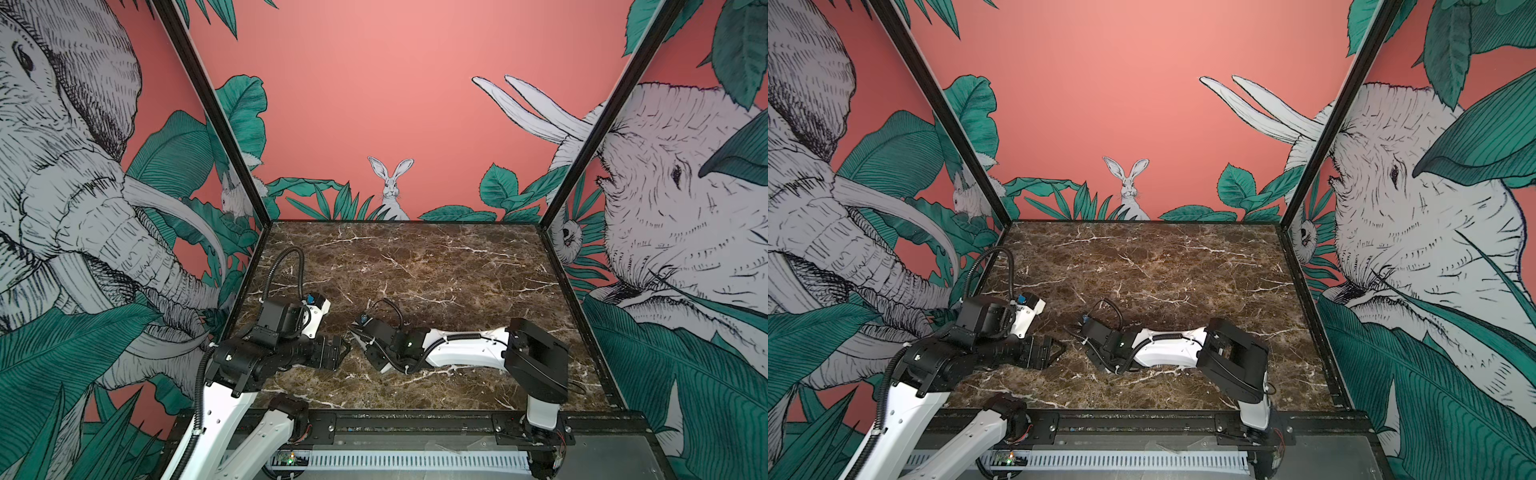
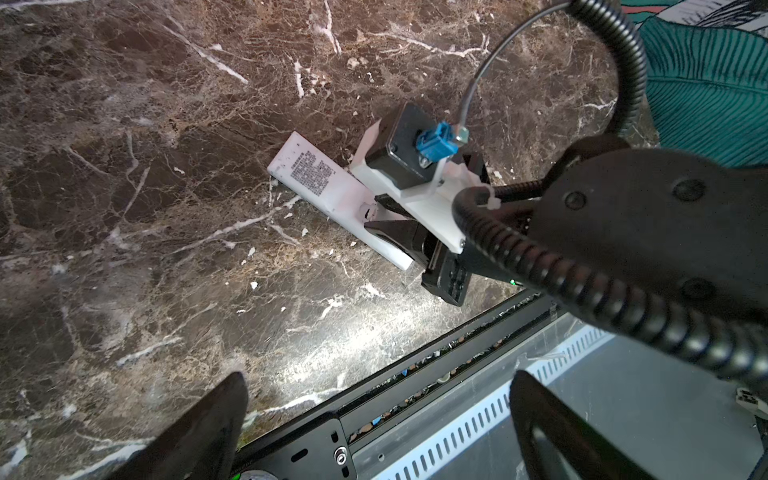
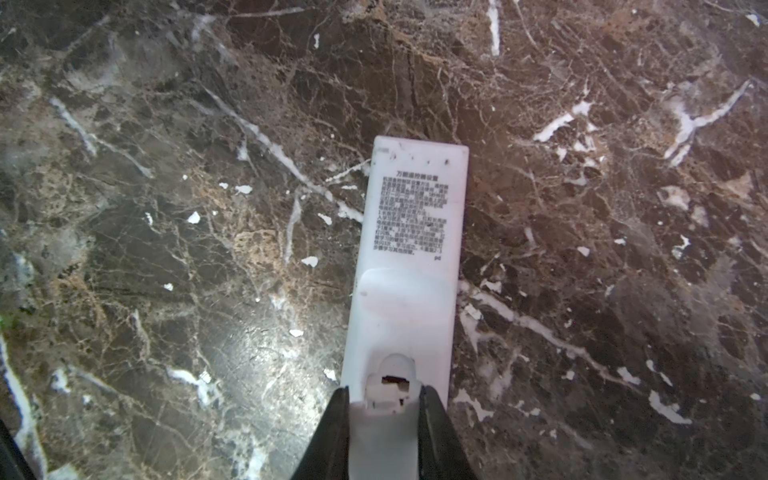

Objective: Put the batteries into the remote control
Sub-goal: 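Lower the cover onto the battery compartment with the right gripper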

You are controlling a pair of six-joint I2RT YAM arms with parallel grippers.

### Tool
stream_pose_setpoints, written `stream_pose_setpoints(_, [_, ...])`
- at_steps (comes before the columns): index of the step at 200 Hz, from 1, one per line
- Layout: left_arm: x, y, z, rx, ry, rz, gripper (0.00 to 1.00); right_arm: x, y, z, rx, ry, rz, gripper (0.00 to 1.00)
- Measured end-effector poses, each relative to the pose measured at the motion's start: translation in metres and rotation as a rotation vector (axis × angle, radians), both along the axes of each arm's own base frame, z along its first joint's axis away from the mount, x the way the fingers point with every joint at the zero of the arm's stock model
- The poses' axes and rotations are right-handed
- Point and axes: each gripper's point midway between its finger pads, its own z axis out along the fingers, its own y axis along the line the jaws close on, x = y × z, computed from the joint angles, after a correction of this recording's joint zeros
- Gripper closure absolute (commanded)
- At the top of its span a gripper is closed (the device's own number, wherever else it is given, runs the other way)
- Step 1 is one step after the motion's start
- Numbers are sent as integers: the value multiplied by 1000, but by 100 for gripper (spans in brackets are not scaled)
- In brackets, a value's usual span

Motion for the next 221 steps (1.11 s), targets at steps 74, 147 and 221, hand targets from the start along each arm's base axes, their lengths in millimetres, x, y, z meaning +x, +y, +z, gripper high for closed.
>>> stream_pose_setpoints(74, [1,0,0,-1,-2,0,1,-5,-4,-3,-26,-25,4,87])
stream_pose_setpoints(147, [1,0,1,-2,-4,0,1,-6,-4,-2,-38,-50,18,86])
stream_pose_setpoints(221, [1,0,1,-2,-6,1,1,-6,-3,-2,-40,-53,22,78])
